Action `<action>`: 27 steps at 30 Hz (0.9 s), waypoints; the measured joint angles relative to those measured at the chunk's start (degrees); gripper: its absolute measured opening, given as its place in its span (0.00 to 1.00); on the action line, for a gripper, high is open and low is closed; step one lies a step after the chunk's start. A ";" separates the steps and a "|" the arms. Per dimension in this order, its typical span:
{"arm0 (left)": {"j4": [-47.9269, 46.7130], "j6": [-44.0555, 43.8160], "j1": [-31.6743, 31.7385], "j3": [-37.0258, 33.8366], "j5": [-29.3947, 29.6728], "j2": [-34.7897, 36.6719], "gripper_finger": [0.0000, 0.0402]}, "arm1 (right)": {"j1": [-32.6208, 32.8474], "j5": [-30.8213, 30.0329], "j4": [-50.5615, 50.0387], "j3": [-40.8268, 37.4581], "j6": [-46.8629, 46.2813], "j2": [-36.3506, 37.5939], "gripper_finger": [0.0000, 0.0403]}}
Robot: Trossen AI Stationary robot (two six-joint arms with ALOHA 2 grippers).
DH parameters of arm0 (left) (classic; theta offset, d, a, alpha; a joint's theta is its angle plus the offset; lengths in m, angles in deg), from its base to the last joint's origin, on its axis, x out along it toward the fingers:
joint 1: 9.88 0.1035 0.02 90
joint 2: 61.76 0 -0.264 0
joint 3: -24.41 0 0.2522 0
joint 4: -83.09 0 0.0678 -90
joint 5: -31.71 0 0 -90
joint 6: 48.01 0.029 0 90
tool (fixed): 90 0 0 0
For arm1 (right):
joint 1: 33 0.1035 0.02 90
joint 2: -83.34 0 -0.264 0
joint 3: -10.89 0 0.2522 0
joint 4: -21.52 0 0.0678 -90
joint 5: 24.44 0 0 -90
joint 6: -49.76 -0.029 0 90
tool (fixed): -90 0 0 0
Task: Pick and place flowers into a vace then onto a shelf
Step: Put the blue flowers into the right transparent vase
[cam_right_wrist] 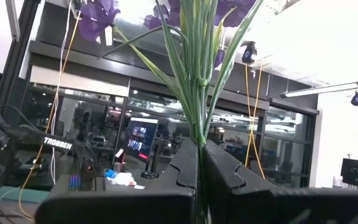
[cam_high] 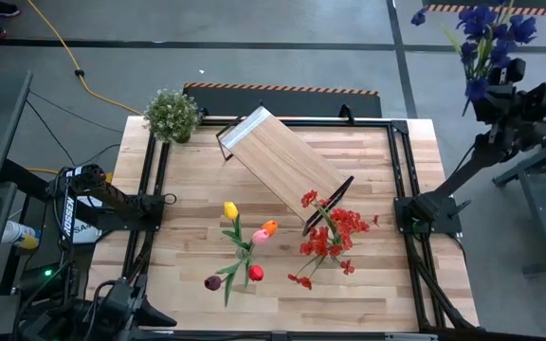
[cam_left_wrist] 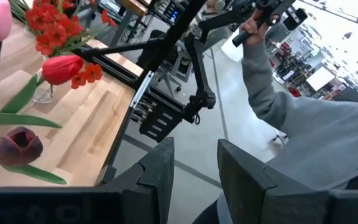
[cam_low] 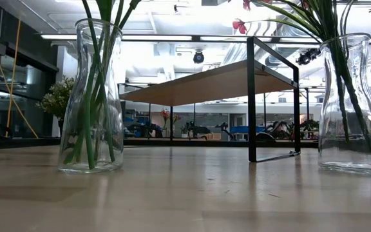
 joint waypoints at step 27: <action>-0.03 0.07 0.02 0.00 5.43 0.00 0.39 | 0.04 -4.55 -14.88 -14.93 -14.57 18.54 0.00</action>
